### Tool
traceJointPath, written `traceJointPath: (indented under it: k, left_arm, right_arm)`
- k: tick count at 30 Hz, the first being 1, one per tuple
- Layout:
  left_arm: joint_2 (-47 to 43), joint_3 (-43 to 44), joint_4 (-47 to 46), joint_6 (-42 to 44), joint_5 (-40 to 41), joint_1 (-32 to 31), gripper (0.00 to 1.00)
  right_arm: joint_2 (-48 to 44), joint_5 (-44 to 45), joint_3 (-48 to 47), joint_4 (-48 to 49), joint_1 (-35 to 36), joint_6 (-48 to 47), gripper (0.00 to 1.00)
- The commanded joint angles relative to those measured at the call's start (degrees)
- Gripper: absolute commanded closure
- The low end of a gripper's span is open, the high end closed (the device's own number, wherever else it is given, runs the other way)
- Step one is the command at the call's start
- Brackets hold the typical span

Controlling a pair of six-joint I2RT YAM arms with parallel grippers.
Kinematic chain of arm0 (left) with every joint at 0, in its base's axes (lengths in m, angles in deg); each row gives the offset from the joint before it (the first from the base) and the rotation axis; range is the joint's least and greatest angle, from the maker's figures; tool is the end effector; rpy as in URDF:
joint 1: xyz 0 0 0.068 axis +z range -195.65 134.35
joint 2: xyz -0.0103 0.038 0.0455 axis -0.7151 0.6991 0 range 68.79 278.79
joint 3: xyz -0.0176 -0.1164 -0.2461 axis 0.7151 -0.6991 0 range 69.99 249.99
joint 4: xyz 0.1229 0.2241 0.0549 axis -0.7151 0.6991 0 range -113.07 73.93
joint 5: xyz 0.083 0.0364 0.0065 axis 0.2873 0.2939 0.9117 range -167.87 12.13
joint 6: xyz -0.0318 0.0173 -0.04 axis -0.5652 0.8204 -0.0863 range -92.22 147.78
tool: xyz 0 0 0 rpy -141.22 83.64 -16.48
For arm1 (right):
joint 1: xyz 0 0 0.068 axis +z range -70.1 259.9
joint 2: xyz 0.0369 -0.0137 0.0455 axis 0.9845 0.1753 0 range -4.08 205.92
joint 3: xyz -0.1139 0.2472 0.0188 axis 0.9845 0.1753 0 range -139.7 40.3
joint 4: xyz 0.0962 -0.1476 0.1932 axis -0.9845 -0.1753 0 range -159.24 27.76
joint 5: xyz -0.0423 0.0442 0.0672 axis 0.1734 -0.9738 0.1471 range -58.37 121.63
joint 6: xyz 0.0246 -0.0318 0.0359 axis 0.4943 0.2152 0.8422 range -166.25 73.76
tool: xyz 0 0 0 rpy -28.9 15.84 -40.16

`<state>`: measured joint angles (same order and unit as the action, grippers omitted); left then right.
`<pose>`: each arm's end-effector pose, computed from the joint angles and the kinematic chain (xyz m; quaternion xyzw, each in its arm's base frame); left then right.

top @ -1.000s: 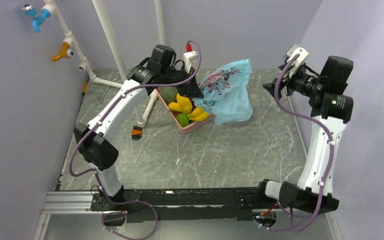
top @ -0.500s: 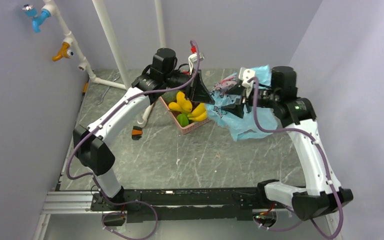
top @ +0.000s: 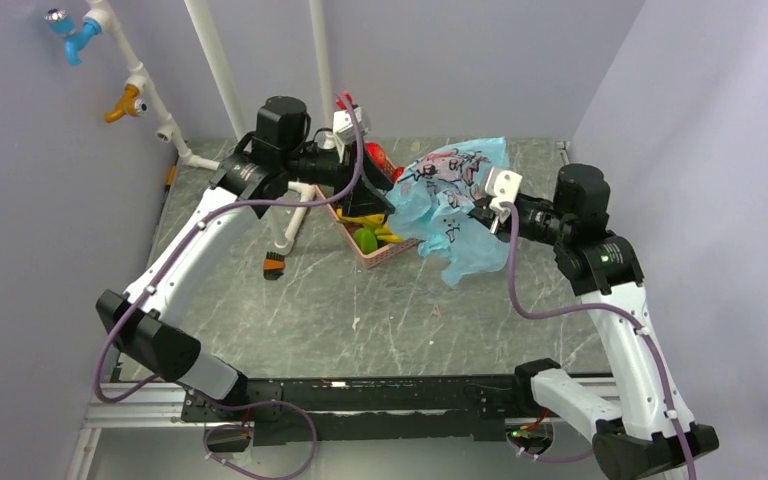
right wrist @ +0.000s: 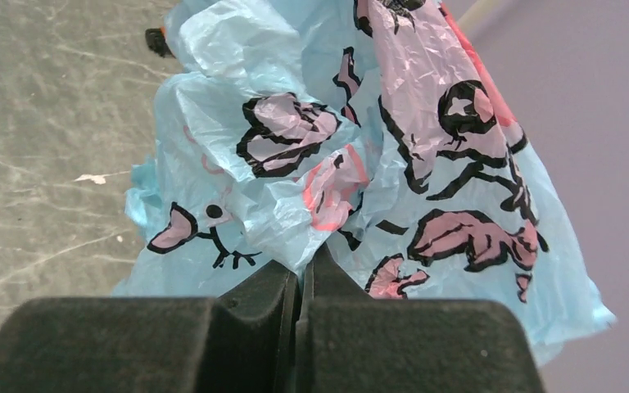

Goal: Place the fake fruits into the plastic bag and tie a complex knot

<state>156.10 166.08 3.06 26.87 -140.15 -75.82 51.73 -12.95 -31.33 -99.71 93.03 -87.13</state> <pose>0.2668 -0.1916 0.4469 0.4706 0.5898 -0.5372 0.3769 0.1728 0.0660 0.4198 -0.5374 0.5853 0.1800 0.5798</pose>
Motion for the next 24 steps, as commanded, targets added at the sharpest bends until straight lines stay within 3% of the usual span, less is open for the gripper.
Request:
traceJointPath:
  k: [1,3,4,5,6,9,11,12,13,16,17,19,24]
  left_arm:
    - [-6.37,-1.00,6.94,19.80,17.78,0.14,0.32]
    - [-8.02,-1.09,6.55,23.71,19.77,0.19,0.30]
    - [-8.18,-0.17,7.34,25.68,18.66,0.04,0.23]
    - [-7.97,0.88,8.19,26.63,17.63,-0.43,0.07]
    - [-7.56,1.98,8.86,26.62,17.13,-1.33,0.01]
    - [-5.10,4.91,10.47,24.17,15.08,-4.54,0.01]
    - [-4.18,2.73,6.79,19.56,16.72,-6.17,0.02]
    - [-3.70,1.45,4.77,17.02,16.77,-6.23,0.12]
    - [-3.00,1.24,3.90,15.25,17.54,-5.92,0.30]
    - [-2.93,1.61,5.94,11.71,14.22,-0.49,0.94]
    - [-4.28,-0.78,4.94,9.72,13.16,2.09,1.00]
    - [-8.21,-8.34,-0.59,6.76,12.47,6.69,1.00]
    - [-13.21,-19.49,3.24,16.60,17.50,9.38,1.00]
  right_arm:
    - [-1.74,-2.86,-0.86,4.37,-0.29,-0.05,1.00]
    - [-2.49,-6.10,-1.12,4.68,-0.45,1.24,1.00]
    - [-2.90,-7.44,-1.08,5.34,-0.42,2.37,1.00]
    - [-2.92,-8.44,-1.36,5.56,-0.46,3.40,1.00]
    - [-2.48,-9.14,-2.00,5.29,-0.47,4.36,1.00]
    - [0.05,-9.22,-5.53,4.72,-0.47,8.05,1.00]
    - [0.95,-9.57,-7.03,6.28,-0.44,10.17,1.00]
    - [0.97,-9.86,-7.72,7.15,-0.47,10.80,1.00]
    - [0.85,-9.57,-8.60,7.14,-0.58,11.46,1.00]
    - [1.01,-7.59,-13.23,0.94,-4.19,10.00,1.00]
    - [1.20,-8.33,-14.24,-0.71,-7.27,9.67,1.00]
    - [1.25,-12.45,-14.48,-0.20,-16.05,12.41,1.00]
    - [5.31,-20.67,-16.41,9.61,-31.29,26.61,1.00]
